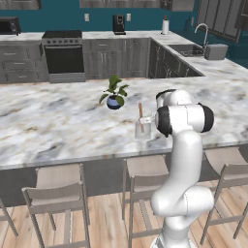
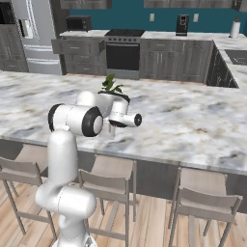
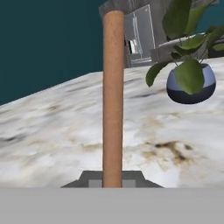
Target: Take a straw from the drawer in front and place it inside the glass cup on the dining counter.
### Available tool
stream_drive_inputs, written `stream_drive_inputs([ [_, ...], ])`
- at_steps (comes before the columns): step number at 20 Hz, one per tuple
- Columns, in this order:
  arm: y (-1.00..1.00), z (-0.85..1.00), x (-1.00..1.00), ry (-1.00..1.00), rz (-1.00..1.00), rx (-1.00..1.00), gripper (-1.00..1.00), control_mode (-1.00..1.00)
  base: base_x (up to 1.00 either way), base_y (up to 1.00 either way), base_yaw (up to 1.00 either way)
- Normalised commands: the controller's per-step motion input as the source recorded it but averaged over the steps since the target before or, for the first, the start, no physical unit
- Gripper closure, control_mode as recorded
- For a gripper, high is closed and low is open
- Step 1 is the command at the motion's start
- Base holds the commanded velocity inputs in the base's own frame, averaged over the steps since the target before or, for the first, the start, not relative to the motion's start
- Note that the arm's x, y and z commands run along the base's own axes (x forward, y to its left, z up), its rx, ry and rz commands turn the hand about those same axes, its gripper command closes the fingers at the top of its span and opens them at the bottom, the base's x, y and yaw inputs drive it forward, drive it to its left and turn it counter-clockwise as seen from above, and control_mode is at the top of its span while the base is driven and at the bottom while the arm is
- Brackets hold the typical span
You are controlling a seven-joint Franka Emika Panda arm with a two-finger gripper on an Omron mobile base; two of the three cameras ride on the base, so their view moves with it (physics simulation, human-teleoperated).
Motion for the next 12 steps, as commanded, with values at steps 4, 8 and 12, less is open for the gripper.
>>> stream_drive_inputs([
  [4,0.12,-0.04,-0.26,-0.01,0.01,0.0,-1.0,-1.0,0.0,0.0,0.0],
  [8,0.09,0.0,-0.29,-0.05,0.0,0.0,-1.0,-1.0,0.0,0.0,0.0],
  [12,0.06,0.11,-0.18,-0.07,0.0,0.0,-1.0,-1.0,0.0,0.0,0.0],
])
